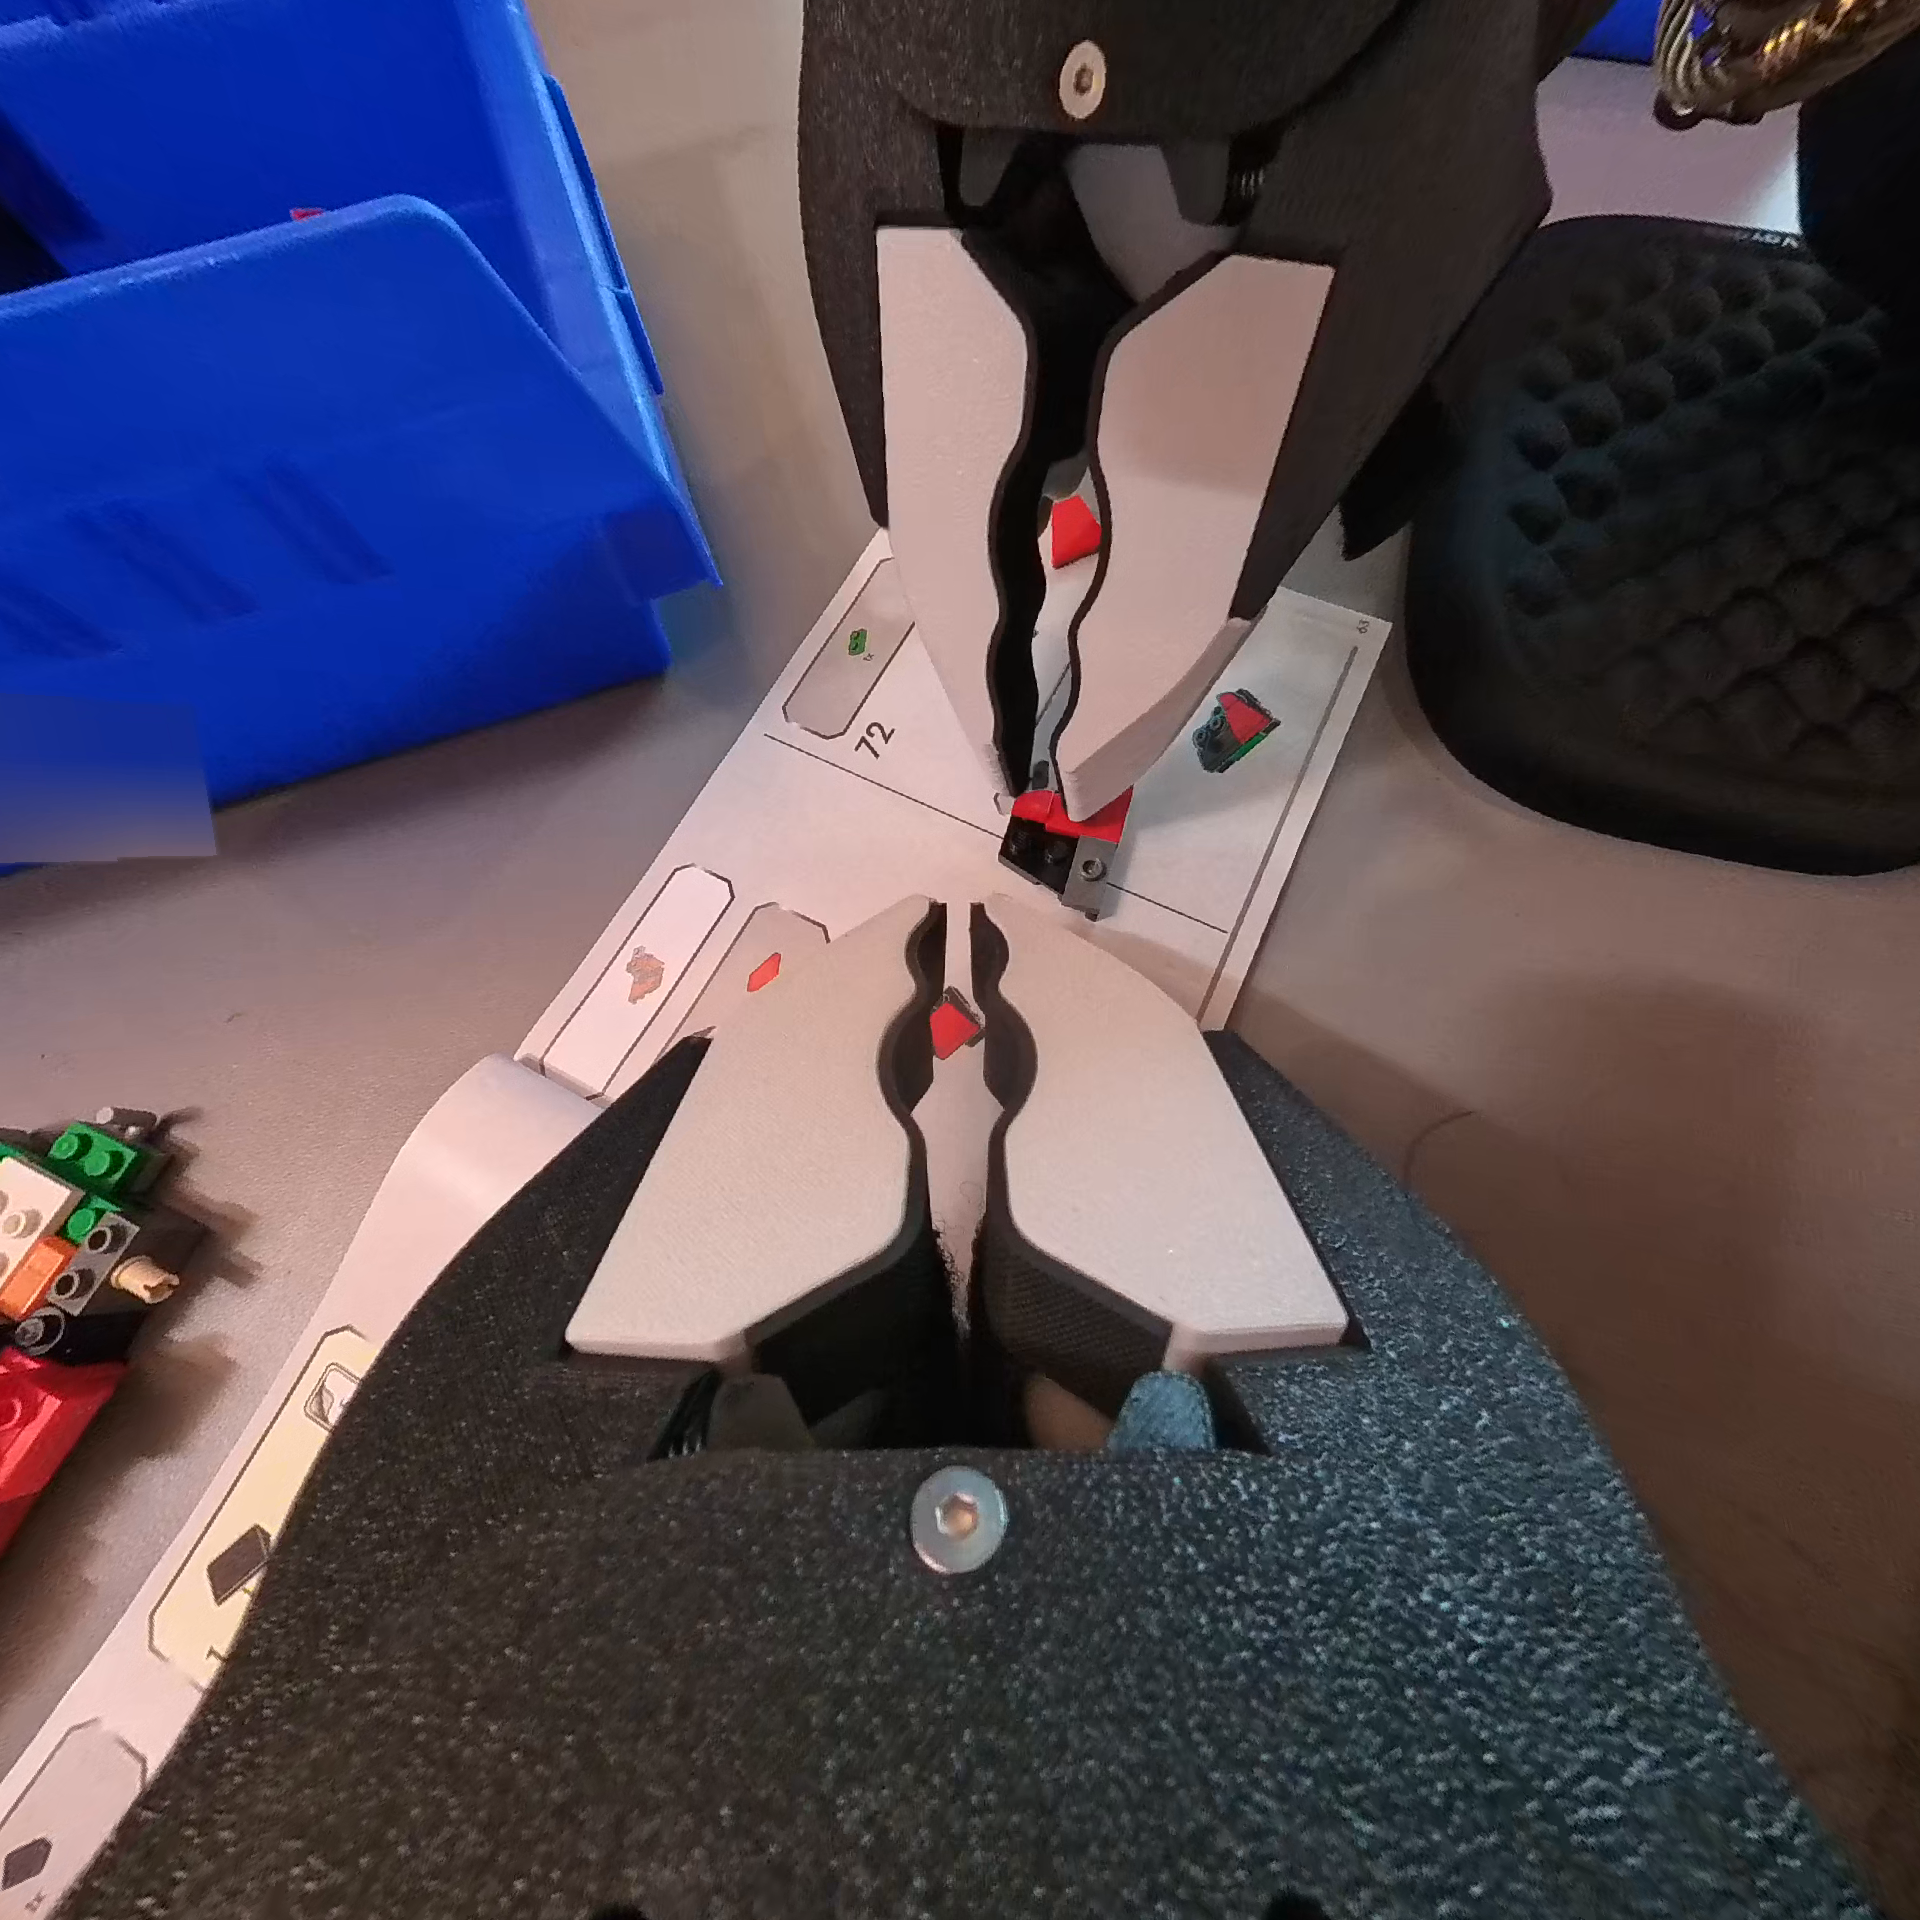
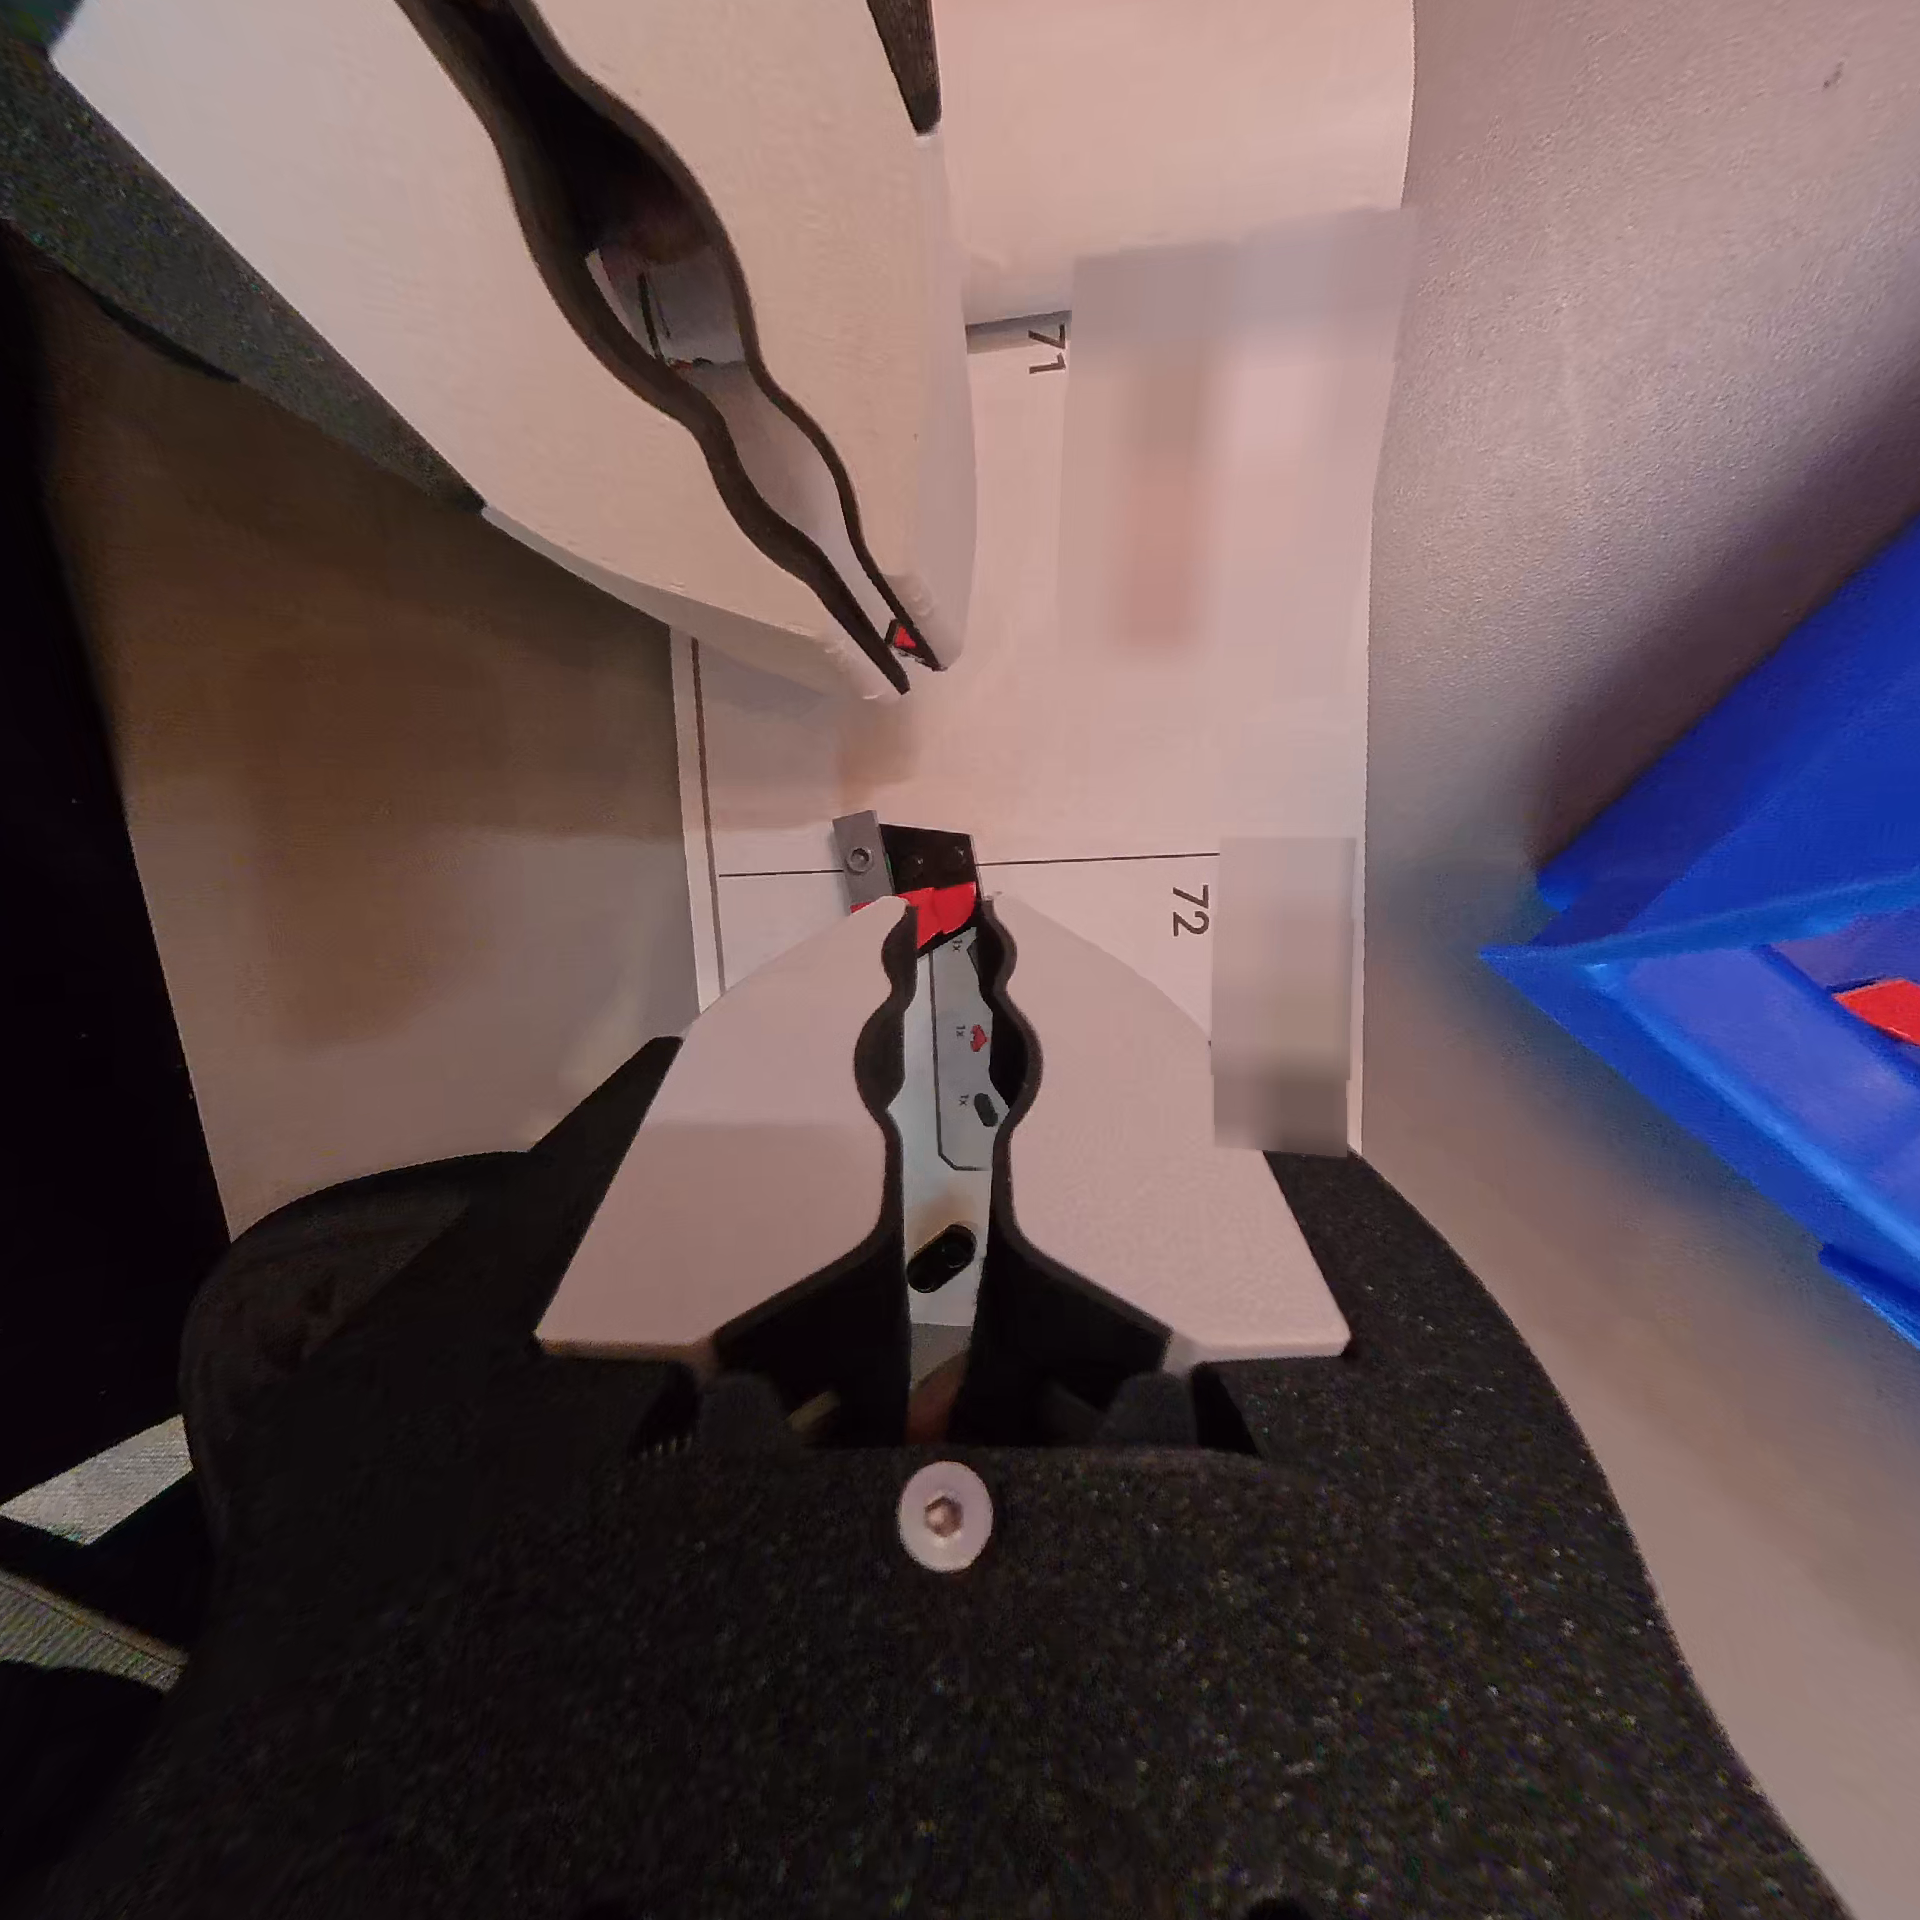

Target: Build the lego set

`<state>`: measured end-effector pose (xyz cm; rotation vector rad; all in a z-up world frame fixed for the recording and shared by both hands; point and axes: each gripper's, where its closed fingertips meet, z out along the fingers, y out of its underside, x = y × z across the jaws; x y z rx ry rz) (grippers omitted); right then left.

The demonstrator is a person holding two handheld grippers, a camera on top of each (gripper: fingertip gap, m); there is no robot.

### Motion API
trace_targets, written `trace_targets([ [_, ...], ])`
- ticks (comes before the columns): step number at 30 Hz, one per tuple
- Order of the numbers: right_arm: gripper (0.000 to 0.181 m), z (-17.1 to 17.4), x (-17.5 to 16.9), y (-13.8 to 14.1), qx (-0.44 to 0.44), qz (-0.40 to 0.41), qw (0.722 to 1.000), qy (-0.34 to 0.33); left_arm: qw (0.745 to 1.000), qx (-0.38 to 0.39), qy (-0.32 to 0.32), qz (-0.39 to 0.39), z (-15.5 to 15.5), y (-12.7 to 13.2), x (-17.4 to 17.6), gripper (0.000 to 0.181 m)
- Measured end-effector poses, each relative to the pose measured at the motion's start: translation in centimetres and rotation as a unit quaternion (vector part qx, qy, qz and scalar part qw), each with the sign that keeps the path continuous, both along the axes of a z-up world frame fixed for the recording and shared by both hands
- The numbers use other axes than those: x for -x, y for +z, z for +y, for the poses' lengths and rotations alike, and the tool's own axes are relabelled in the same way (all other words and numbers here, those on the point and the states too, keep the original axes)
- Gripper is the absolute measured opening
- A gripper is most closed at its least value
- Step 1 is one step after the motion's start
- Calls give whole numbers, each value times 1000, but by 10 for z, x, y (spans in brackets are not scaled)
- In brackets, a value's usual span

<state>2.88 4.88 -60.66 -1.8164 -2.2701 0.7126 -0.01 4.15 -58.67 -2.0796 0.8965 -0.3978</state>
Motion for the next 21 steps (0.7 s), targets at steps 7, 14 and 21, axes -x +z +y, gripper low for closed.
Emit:
trace_targets([
  [7, 1, 5, 1, 6, 4, 15, 1000, -17, 1000, 1, -1, 1, 0, 0, 0, 4],
  [14, 0, 3, 5, 7, -6, 6, 1000, -14, 1000, 3, -3, 3, 0, -1, -1, 4],
  [21, 0, 3, 1, -1, -27, -22, 999, -5, 1000, 6, -7, 6, -1, -3, -1, 3],
])
